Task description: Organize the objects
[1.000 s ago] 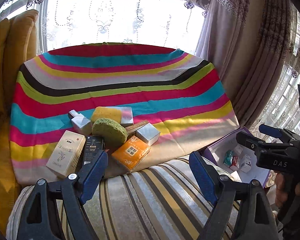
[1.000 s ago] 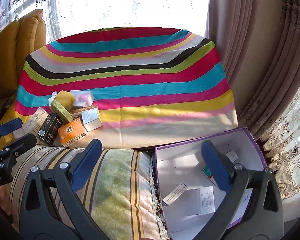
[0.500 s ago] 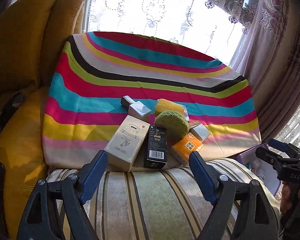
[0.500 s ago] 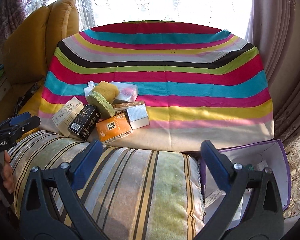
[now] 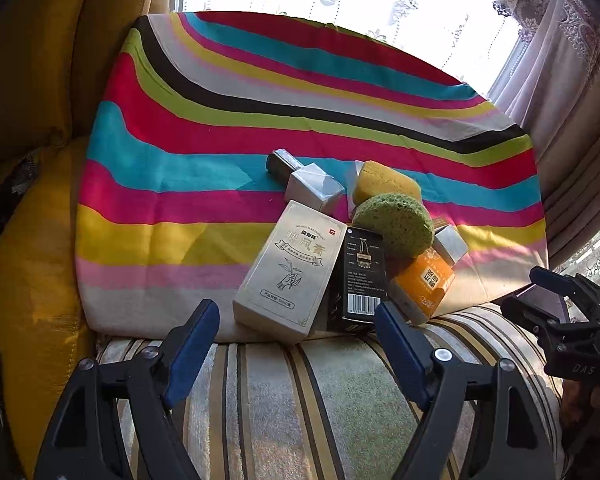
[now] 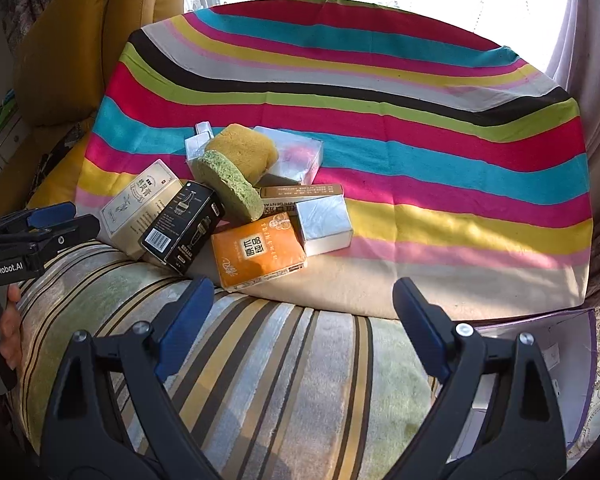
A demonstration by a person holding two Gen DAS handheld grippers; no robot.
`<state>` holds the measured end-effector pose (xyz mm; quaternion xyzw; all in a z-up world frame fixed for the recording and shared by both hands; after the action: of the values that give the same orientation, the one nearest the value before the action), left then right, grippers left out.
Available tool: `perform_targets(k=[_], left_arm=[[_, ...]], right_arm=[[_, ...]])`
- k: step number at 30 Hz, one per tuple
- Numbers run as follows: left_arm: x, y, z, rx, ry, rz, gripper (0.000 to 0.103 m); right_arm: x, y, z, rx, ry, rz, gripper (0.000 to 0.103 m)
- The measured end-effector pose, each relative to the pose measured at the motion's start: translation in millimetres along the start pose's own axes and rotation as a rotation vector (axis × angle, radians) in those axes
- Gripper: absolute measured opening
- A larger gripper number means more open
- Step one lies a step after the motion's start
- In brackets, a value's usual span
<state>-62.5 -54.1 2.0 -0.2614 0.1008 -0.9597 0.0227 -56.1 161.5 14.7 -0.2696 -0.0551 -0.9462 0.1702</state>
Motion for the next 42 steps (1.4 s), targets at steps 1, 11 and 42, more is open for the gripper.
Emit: perform_targets(k=[1,11,42], left_arm=[[2,1,-5,0.005,0.014,0.000,0.080],[14,7,-35,0.044,0.096,-0.034,0.079],[15,11,-35,0.028,0.023,0.018,0.052]], right_arm=[[1,2,-5,0.007,0.014,0.007,0.093],[7,22,-55,0.064,0.153,0.121,0.093],[6,33,-79,-0.036,0.166,0.248,0.079]])
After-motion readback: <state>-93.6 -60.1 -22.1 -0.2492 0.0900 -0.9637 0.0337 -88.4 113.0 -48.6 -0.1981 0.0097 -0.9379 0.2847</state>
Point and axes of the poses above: each gripper's, at about its wrist camera, not at the fingertips, and z roughly against the way its jaws point, y to its left, x to its top, the point moved 1 cm from there along -z, roughly the way its jaws point, and after that the axes turned 1 degree about y, right-handed, at the moved point
